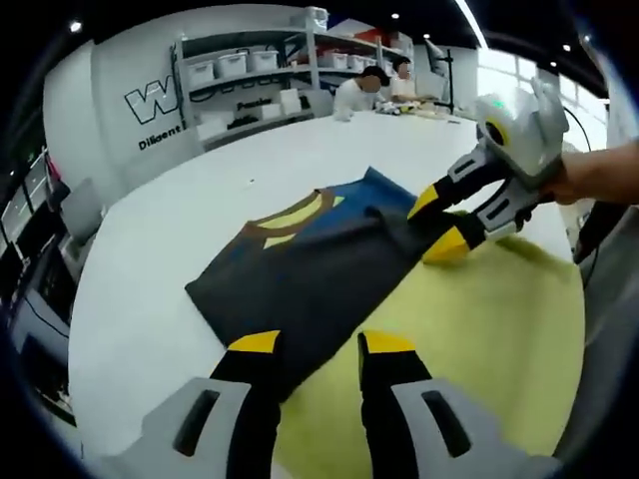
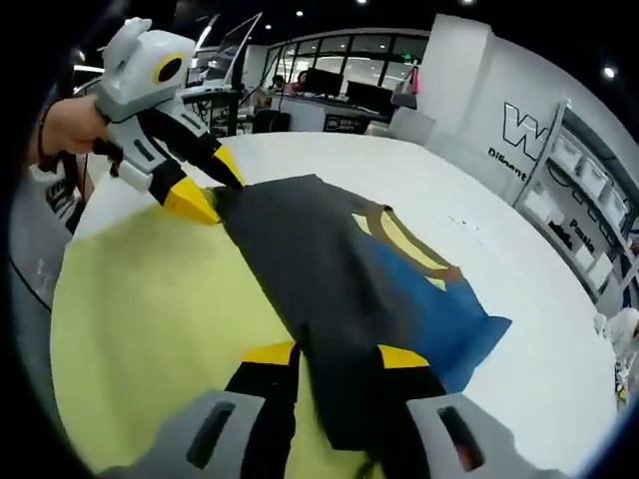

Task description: Fold the garment on the visible template until the final outline fits inside the template.

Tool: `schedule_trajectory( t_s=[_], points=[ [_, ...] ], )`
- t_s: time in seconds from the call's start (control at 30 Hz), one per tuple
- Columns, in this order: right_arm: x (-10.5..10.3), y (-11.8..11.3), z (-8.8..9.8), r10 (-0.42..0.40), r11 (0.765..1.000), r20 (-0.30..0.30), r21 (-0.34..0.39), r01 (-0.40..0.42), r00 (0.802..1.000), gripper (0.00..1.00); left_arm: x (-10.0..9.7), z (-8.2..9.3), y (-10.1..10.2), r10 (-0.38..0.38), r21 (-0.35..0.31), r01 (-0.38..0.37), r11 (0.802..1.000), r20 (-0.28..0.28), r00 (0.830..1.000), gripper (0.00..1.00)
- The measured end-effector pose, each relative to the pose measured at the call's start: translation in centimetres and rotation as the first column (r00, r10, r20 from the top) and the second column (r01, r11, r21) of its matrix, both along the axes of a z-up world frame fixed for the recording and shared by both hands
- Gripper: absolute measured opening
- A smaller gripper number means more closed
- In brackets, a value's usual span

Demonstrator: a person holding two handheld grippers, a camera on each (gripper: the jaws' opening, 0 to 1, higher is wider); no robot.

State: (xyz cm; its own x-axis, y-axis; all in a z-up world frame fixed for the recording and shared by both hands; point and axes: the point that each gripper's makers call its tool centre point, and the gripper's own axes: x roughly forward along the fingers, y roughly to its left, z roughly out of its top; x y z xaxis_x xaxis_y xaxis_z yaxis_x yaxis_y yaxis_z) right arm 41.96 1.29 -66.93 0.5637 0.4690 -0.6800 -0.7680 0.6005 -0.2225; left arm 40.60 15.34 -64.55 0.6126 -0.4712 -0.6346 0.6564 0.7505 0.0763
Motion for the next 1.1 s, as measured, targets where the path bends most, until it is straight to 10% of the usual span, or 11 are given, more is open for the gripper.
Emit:
schedule_trajectory(
  t_s=[0.3, 0.6, 0.83, 1.1],
  points=[
    [-0.4, 0.1, 0.0, 0.039, 0.999, -0.023, -0.001, -0.039, 0.999, 0.02, -0.3, -2.0, 1.1, 0.039, 0.040, -0.038, 0.998, -0.030, 0.999, 0.11],
    [-0.1, -0.4, 2.4, -0.083, 0.937, -0.201, 0.317, 0.146, 0.976, 0.00, 0.0, -2.2, 1.8, 0.056, 0.039, -0.055, 0.998, -0.027, 0.998, 0.00],
    [0.0, -1.2, 2.2, -0.093, 0.914, -0.246, 0.364, 0.181, 0.965, 0.00, -0.1, -2.2, 1.8, 0.050, 0.046, -0.049, 0.998, -0.020, 0.999, 0.00],
    [1.5, -2.6, 4.4, -0.206, 0.771, -0.331, 0.525, 0.361, 0.921, 0.00, -0.1, -2.2, 1.8, 0.042, 0.046, -0.042, 0.998, -0.011, 0.999, 0.00]
  ],
)
